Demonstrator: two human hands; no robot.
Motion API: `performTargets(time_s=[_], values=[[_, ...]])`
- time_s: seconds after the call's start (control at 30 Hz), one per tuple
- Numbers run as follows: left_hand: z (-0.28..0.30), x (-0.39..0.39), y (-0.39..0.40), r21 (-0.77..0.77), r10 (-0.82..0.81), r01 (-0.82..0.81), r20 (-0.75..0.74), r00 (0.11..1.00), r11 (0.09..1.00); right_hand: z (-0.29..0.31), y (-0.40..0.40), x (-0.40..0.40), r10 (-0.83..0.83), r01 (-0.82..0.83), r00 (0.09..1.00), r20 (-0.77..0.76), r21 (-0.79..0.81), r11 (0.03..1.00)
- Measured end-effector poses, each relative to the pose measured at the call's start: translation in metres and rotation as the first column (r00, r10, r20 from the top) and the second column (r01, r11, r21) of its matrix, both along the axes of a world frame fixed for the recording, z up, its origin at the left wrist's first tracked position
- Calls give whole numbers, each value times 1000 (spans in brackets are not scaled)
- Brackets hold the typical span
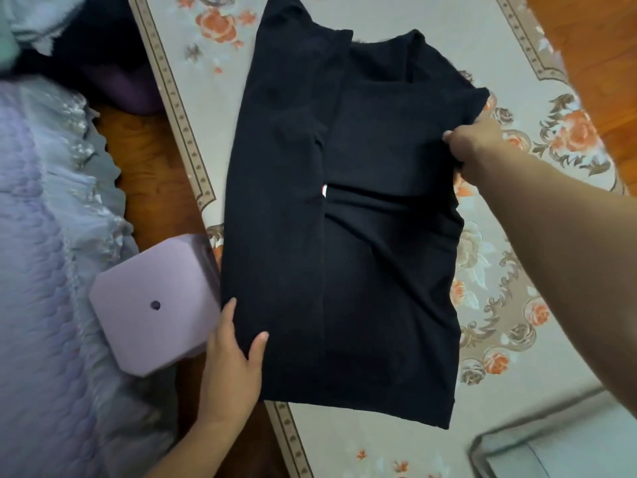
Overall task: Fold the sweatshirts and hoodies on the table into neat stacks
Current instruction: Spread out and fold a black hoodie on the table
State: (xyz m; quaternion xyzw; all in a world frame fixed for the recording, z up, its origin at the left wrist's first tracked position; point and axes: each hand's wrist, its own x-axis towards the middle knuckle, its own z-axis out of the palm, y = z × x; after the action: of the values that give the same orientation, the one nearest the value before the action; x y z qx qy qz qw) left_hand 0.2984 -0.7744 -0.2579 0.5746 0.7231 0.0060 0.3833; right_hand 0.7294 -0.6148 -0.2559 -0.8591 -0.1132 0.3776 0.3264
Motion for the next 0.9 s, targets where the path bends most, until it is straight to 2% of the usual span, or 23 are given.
performTargets(time_s=[0.07, 0.13, 0.23, 0.3, 0.33, 0.37, 0.47, 0.53, 0.6, 0.63, 0.67, 0.7, 0.73, 0.77, 0.8, 0.83, 0.9], values=[[11, -3, 5, -15, -37, 37, 29, 999, 999, 4, -16, 3, -75, 73, 996, 52, 28, 997], [15, -19, 25, -2, -203, 203, -19, 979, 979, 7, -44, 18, -184, 178, 976, 115, 60, 982], [18, -42, 76, 23, -454, 464, -168, 875, 885, 9, -113, 38, -362, 355, 926, 110, 78, 931], [16, -38, 119, 134, -540, 601, -318, 779, 788, 10, -171, 36, -479, 478, 877, 44, 34, 878], [15, -29, 140, 216, -540, 653, -410, 736, 726, 9, -199, 31, -519, 519, 855, -4, 4, 855], [16, -15, 156, 292, -492, 653, -466, 735, 699, 12, -225, 21, -553, 553, 831, -62, -18, 833], [19, 25, 159, 408, -306, 503, -458, 835, 762, 9, -281, -1, -615, 606, 754, -232, -116, 787], [19, 40, 113, 368, -274, 412, -373, 887, 833, 11, -296, -7, -633, 627, 697, -338, -143, 766], [20, 40, 54, 237, -192, 251, -245, 950, 939, 14, -299, -2, -631, 669, 638, -440, -89, 738], [19, 35, 27, 126, -66, 87, -160, 985, 988, 16, -295, 1, -640, 708, 603, -477, -50, 704], [16, 27, 5, -27, 121, -123, -72, 990, 992, 19, -291, 3, -635, 736, 574, -517, -15, 677], [15, 19, -14, -215, 347, -335, 20, 938, 917, 23, -288, 5, -629, 750, 551, -548, -7, 662], [10, 10, -29, -410, 555, -480, 81, 828, 775, 27, -285, 5, -619, 764, 523, -586, 1, 645], [8, 1, -41, -576, 696, -531, 95, 712, 621, 29, -285, 5, -598, 781, 487, -637, 11, 625], [10, -5, -52, -673, 738, -510, 78, 671, 535, 28, -289, 4, -586, 806, 447, -676, 19, 592], [14, -9, -61, -714, 714, -462, 77, 696, 527, 27, -295, 4, -566, 821, 419, -709, 30, 570], [18, -14, -75, -665, 630, -438, 64, 774, 605, 22, -306, 7, -579, 835, 406, -707, 30, 549]])
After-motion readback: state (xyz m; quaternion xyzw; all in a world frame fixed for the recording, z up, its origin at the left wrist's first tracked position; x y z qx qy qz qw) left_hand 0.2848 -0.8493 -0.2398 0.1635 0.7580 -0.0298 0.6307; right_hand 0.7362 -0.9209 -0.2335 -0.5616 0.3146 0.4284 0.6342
